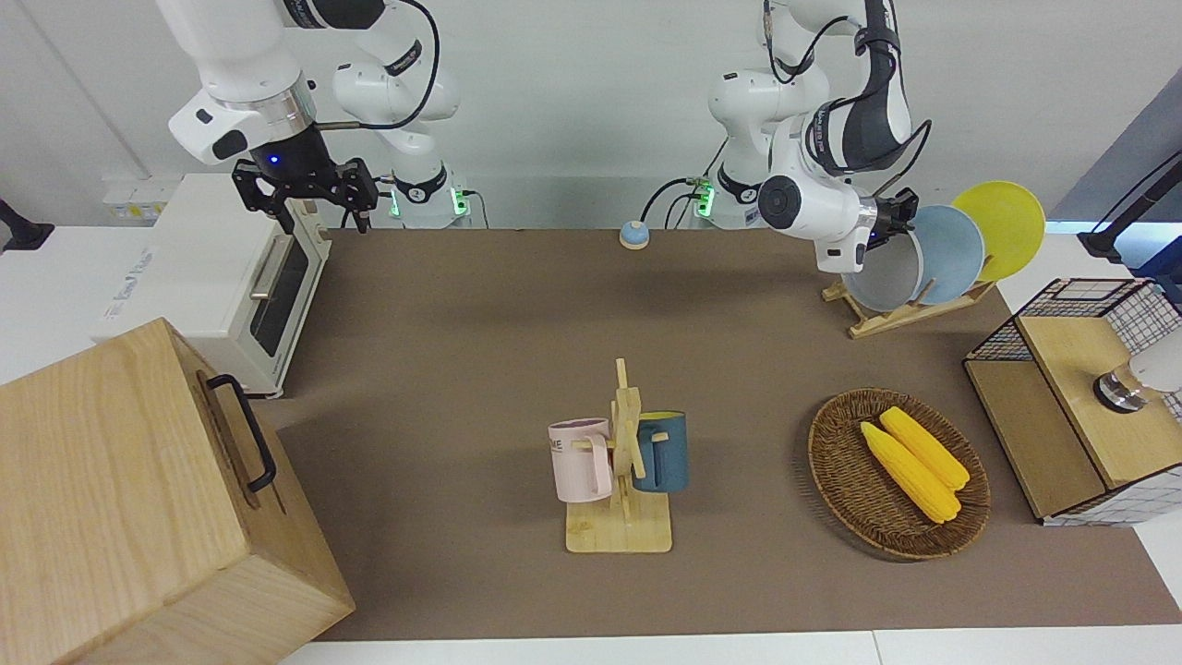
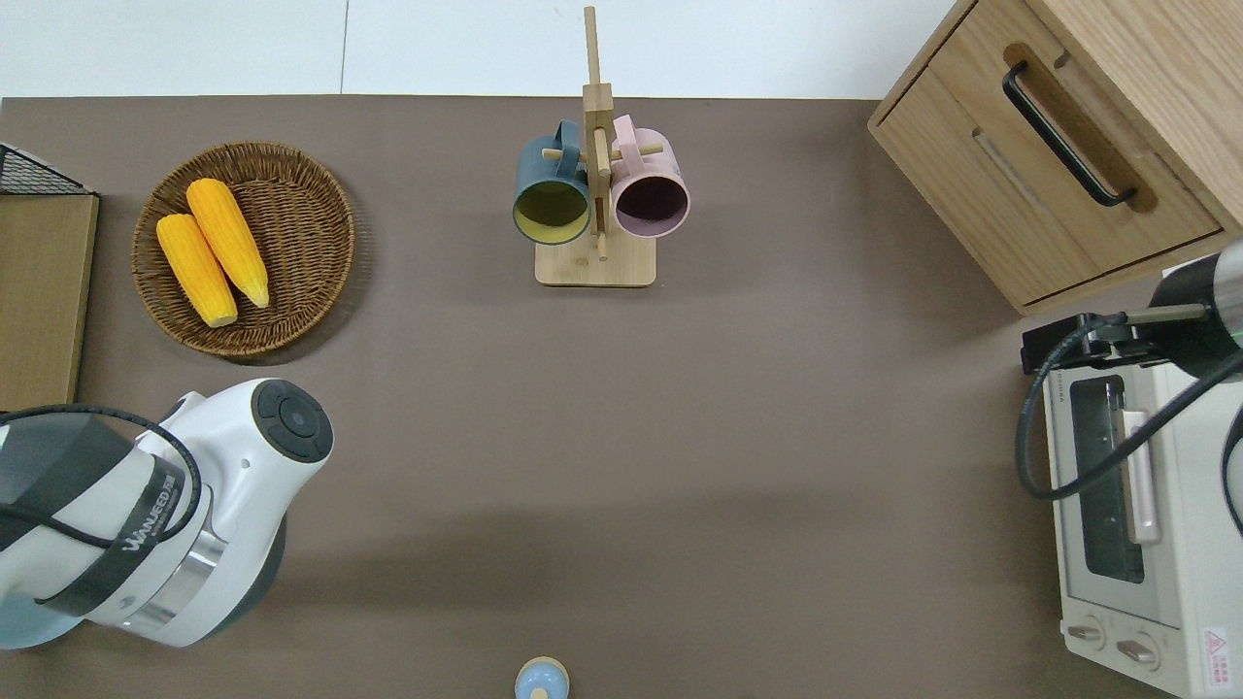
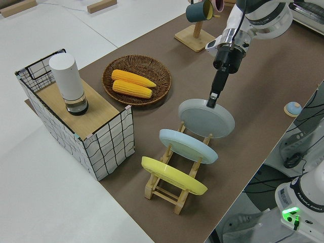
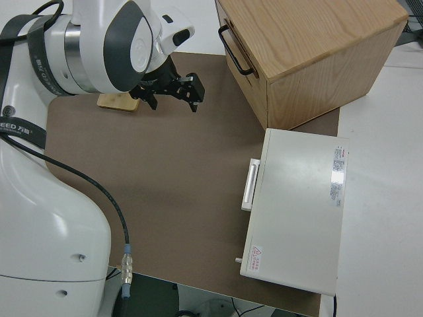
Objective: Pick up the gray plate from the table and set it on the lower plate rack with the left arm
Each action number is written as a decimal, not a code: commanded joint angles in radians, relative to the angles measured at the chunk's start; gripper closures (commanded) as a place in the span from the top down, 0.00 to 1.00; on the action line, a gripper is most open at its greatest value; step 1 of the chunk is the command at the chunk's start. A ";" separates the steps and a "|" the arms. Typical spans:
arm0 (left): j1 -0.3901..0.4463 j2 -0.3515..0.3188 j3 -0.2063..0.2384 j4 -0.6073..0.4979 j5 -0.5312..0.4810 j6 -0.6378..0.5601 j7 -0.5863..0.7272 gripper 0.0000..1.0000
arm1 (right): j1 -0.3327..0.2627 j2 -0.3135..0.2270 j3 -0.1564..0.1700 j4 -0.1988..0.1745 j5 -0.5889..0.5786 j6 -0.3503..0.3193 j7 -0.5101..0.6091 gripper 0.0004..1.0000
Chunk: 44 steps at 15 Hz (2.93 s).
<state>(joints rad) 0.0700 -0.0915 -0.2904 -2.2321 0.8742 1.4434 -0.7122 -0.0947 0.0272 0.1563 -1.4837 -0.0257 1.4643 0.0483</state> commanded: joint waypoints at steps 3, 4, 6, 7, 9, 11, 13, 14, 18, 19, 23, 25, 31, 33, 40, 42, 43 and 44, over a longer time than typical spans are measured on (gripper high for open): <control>0.001 0.027 0.004 -0.012 0.031 0.028 -0.058 0.00 | 0.007 0.000 -0.006 0.006 0.003 -0.001 0.004 0.98; 0.001 0.032 0.005 -0.012 0.031 0.029 -0.062 0.00 | 0.007 0.000 -0.006 0.006 0.003 -0.001 0.004 0.98; 0.001 0.041 0.005 -0.012 0.031 0.031 -0.064 0.00 | 0.007 0.000 -0.006 0.006 0.003 -0.001 0.004 0.98; 0.001 0.042 0.005 -0.012 0.031 0.031 -0.064 0.00 | 0.007 0.000 -0.006 0.006 0.003 -0.001 0.004 0.98; 0.001 0.047 0.007 -0.011 0.032 0.031 -0.064 0.00 | 0.007 0.000 -0.006 0.006 0.003 -0.001 0.004 0.98; 0.001 0.050 0.007 -0.011 0.034 0.032 -0.064 0.00 | 0.007 0.000 -0.006 0.006 0.003 -0.001 0.004 0.98; 0.001 0.061 0.007 -0.011 0.051 0.031 -0.064 0.05 | 0.007 0.000 -0.006 0.006 0.003 -0.001 0.004 0.98; 0.001 0.061 0.007 -0.011 0.052 0.031 -0.064 0.14 | 0.007 0.000 -0.006 0.006 0.003 -0.001 0.004 0.98; 0.001 0.061 0.007 -0.011 0.058 0.031 -0.064 0.39 | 0.007 0.000 -0.006 0.006 0.003 -0.001 0.004 0.98; 0.001 0.061 0.007 -0.011 0.059 0.031 -0.064 0.44 | 0.007 0.002 -0.006 0.006 0.003 -0.001 0.004 0.98; 0.001 0.058 0.008 -0.003 0.068 0.026 -0.064 1.00 | 0.007 0.000 -0.006 0.006 0.003 -0.001 0.004 0.98; -0.001 0.052 0.008 0.005 0.068 0.025 -0.062 1.00 | 0.007 0.000 -0.006 0.006 0.003 -0.001 0.004 0.98; -0.001 0.053 0.008 0.097 -0.010 0.018 -0.038 1.00 | 0.007 0.000 -0.006 0.006 0.003 -0.001 0.004 0.98; -0.001 0.055 0.008 0.132 -0.047 0.020 -0.029 1.00 | 0.007 0.002 -0.006 0.006 0.003 -0.001 0.004 0.98; 0.004 0.056 0.014 0.339 -0.346 -0.020 0.092 1.00 | 0.007 0.000 -0.006 0.006 0.003 -0.001 0.004 0.98; 0.002 0.056 0.017 0.371 -0.418 -0.018 0.094 1.00 | 0.007 0.000 -0.006 0.006 0.003 -0.001 0.004 0.98; 0.001 0.056 0.017 0.382 -0.438 -0.018 0.097 1.00 | 0.007 0.000 -0.006 0.006 0.003 -0.001 0.004 0.98; -0.001 0.058 0.019 0.394 -0.476 -0.017 0.111 1.00 | 0.007 0.000 -0.006 0.006 0.003 -0.001 0.004 0.98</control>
<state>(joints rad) 0.0711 -0.0415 -0.2794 -1.8887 0.4876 1.4464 -0.6385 -0.0947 0.0272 0.1563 -1.4837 -0.0257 1.4643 0.0483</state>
